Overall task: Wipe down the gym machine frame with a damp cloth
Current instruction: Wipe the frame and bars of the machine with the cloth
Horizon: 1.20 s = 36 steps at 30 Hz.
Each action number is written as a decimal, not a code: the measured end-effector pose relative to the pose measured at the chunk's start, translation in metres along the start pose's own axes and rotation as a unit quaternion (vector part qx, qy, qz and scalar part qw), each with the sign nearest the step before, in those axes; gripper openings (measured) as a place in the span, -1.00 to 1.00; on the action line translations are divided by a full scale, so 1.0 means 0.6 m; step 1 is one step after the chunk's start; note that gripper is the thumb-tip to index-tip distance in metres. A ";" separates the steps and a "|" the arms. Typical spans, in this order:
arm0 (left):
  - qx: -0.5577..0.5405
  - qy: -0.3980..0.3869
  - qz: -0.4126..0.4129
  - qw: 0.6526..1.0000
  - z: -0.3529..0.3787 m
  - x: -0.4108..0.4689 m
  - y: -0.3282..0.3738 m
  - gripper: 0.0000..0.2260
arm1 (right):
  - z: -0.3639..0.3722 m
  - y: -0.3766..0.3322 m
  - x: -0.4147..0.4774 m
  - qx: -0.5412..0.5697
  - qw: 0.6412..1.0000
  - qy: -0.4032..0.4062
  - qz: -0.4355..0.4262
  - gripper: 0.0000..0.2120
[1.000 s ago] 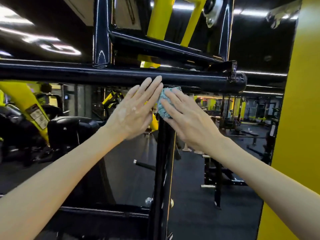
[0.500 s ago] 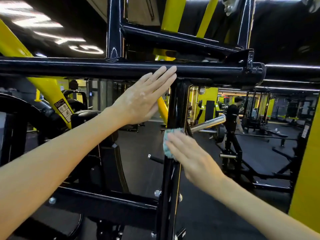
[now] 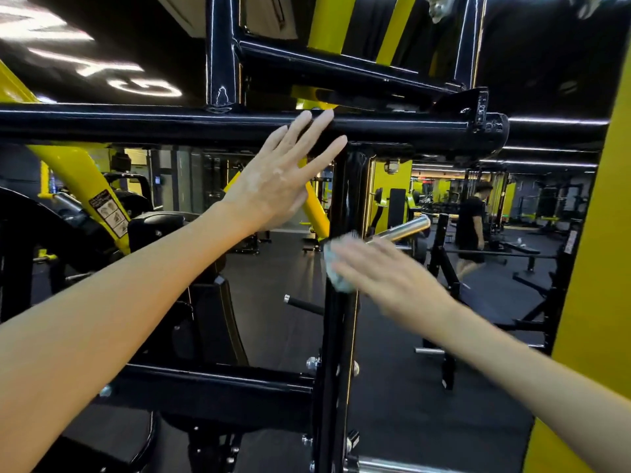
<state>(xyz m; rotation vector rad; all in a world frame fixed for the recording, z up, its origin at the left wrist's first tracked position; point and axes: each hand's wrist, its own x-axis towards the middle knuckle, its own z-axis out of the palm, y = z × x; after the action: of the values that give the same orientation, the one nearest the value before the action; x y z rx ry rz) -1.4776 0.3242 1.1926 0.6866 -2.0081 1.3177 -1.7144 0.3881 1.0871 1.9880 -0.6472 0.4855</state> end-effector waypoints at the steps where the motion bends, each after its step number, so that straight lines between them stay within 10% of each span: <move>1: -0.007 -0.002 0.000 1.000 0.000 -0.001 0.000 -0.34 | -0.018 0.024 0.025 -0.015 1.000 0.005 0.015 -0.47; 9: -0.019 0.006 0.000 1.000 0.006 -0.010 -0.011 -0.35 | -0.070 0.094 0.122 -0.075 0.993 0.014 0.090 -0.47; 17: -0.048 0.010 -0.008 0.999 0.000 -0.015 -0.011 -0.38 | 0.047 -0.071 0.003 0.035 0.997 0.033 0.068 -0.71; 24: -0.056 0.000 -0.014 0.998 0.001 -0.016 -0.007 -0.34 | 0.102 -0.174 -0.120 0.029 0.998 -0.050 0.017 -0.54; 36: -0.046 -0.002 -0.034 0.998 0.006 -0.018 0.004 -0.31 | -0.031 0.019 0.049 -0.053 0.996 -0.028 0.070 -0.35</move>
<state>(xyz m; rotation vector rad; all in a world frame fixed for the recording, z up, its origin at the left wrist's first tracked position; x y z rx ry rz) -1.4728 0.3225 1.1823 0.7082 -2.0167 1.1780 -1.6996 0.3926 1.1202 1.8702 -0.8356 0.4717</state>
